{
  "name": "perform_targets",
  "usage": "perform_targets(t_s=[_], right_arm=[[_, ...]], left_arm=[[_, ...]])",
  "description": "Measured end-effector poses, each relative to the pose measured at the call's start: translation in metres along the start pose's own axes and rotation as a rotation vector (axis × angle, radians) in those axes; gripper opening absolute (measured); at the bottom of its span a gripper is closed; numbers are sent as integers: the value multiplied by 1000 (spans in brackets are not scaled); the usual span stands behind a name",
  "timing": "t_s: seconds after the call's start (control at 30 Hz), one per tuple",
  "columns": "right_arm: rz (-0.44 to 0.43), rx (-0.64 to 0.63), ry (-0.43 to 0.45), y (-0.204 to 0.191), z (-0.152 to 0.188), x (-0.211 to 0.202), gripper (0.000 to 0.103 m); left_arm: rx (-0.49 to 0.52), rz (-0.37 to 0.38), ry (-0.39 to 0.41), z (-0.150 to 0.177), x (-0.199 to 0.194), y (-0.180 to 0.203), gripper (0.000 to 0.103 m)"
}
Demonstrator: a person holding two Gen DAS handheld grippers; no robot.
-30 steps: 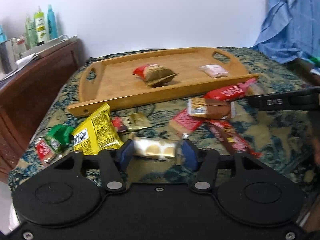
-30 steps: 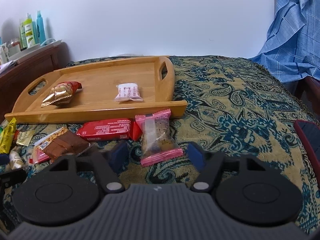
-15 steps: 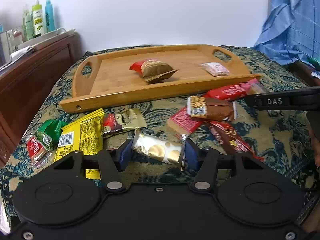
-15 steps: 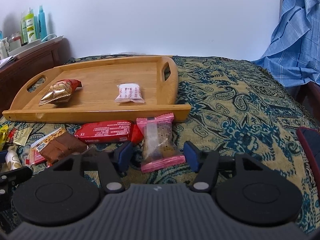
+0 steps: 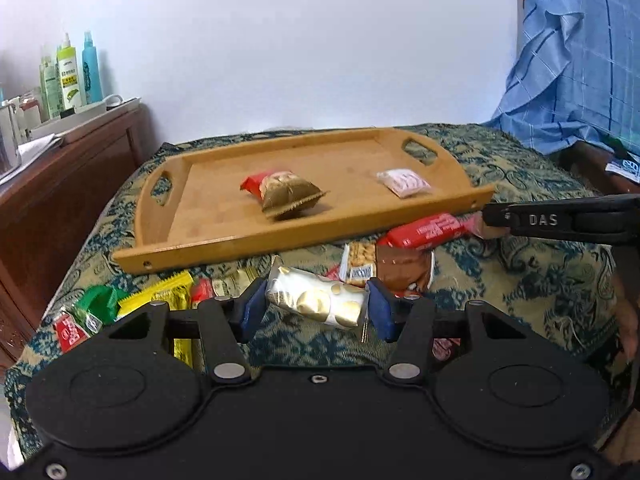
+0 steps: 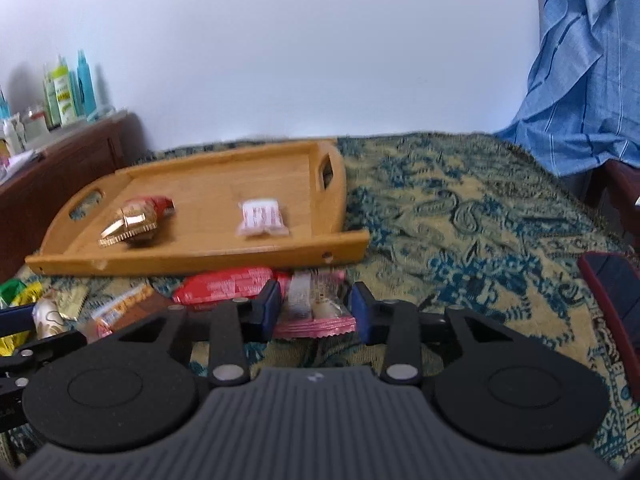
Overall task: Organize snacks
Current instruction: 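Grasp the silver foil biscuit pack with the left tool while the right tool grasps the pink bar bag, then carry both packets onto the tray and open both tools to release them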
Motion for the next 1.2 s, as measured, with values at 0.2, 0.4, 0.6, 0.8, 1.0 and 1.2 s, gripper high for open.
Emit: perform_targets(t_s=[0.2,0.4,0.6,0.8,1.0,1.2], right_arm=[[-11,13,37,-1,-8,-9,37],[-21,6,49,-5,-15,-10,37],[-21,26,38,0,-10,-8,37],[-52,53,97,1,-22,-18,37],[-85,63,140,-2,-53,-18,37],[-106,63,141,-3,-87,0,37]], left_arm=[[-32,-21,16,-14,-3,-10,51],[-73,-36,40,-32,-4,-24,51],[-83,-43,47,-40,-4,-28,51],[-80,-57,81,-59,-7,-35,51],[-142,-48,72,-87,1,-58,51],[-203,-34,32,-109,27,-84,51]])
Point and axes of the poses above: each gripper's, at about its wrist camera, not at the fingertips, and x roughly the way its jaws point, y to its right, z to its underside, the point moved 10 cm from there along x, roughly the way its jaws point, and after that the axes turned 14 degrees about -y, right-handed, at the moved point
